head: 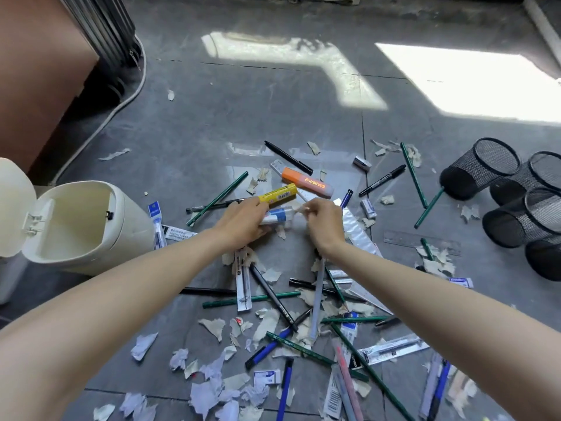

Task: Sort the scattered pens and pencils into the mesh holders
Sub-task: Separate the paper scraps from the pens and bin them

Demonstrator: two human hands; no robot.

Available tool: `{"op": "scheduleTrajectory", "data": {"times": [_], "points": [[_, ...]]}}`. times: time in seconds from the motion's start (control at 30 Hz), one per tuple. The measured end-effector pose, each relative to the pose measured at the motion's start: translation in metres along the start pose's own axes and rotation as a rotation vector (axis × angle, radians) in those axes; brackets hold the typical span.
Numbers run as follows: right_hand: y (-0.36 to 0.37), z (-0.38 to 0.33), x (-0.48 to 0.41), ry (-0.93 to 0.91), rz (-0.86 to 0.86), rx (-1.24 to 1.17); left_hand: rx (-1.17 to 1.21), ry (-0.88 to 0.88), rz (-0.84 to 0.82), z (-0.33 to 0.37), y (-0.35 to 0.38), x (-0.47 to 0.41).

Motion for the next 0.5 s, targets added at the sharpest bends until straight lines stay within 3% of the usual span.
{"op": "scheduleTrajectory", "data": {"times": [0.13,0.27,0.4,0.5], "points": [[0.015,0.005,-0.003,-0.164,-0.195,0.37,0.034,-0.127,0.079,-0.02,-0.008,-0.003],[0.042,-0.011,0.002,-0.321,-0.351,0.322,-0.003,-0.185,0.134,-0.033,-0.011,-0.012],[0.081,-0.004,0.011,-0.364,-0.519,0.545,-0.022,-0.26,0.165,-0.044,-0.014,-0.023],[0.085,-0.018,0.033,-0.611,-0.526,0.514,-0.022,-0.326,0.201,-0.05,-0.016,-0.022]]}}
Point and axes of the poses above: each hand's wrist, its own x-axis away from the middle knuckle, its own y-axis out of the palm, z = x × y, the point moved 9 cm from there along -x, towards the middle knuckle, and after that the axes turned 1 degree about z, right-handed, at the moved point
